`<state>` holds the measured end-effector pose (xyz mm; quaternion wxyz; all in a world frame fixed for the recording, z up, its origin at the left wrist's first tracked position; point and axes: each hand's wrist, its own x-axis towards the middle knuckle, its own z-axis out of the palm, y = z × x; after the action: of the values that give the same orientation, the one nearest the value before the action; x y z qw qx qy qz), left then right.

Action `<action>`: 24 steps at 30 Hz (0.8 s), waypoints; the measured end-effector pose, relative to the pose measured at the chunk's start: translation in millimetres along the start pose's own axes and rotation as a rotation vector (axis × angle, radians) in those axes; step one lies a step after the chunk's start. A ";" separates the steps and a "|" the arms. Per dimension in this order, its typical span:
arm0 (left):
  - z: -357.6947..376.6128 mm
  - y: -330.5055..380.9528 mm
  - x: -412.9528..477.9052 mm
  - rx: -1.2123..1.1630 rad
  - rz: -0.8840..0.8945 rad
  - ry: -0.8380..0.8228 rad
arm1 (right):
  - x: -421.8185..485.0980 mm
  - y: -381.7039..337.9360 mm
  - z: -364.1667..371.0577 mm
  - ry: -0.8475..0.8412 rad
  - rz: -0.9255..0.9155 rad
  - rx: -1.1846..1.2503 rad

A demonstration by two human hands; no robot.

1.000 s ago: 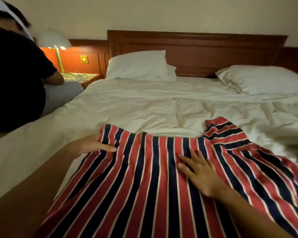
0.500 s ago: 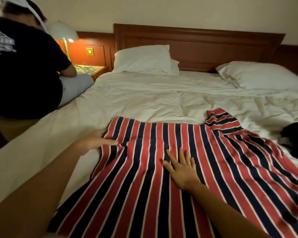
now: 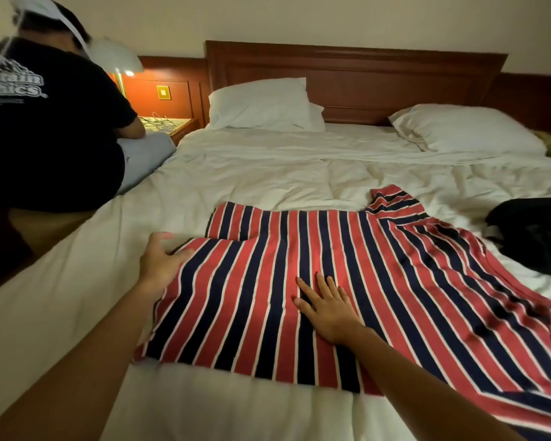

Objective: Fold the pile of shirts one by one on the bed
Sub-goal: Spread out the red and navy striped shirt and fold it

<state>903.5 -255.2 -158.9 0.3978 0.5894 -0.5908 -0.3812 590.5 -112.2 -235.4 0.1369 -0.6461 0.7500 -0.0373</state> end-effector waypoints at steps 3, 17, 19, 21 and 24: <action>-18.2 -2.3 -22.7 0.126 -0.177 -0.326 | -17.7 -1.7 2.3 -0.004 -0.003 -0.024; -68.6 -6.5 -88.8 0.295 -0.262 -0.646 | -112.9 1.0 -24.6 -0.128 -0.155 -0.073; -74.4 -9.8 -94.1 0.094 -0.227 -0.571 | -126.5 9.4 -27.0 -0.132 -0.172 -0.210; -80.3 -12.1 -96.5 0.020 -0.191 -0.444 | -134.5 17.6 -28.2 -0.099 -0.143 -0.269; -89.1 -17.8 -99.3 0.231 -0.129 -0.481 | -143.4 36.0 -40.8 -0.054 0.039 -0.132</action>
<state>991.3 -154.5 -142.2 0.1511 0.5598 -0.6690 -0.4650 564.0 29.1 -182.0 0.1151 -0.6398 0.7592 0.0323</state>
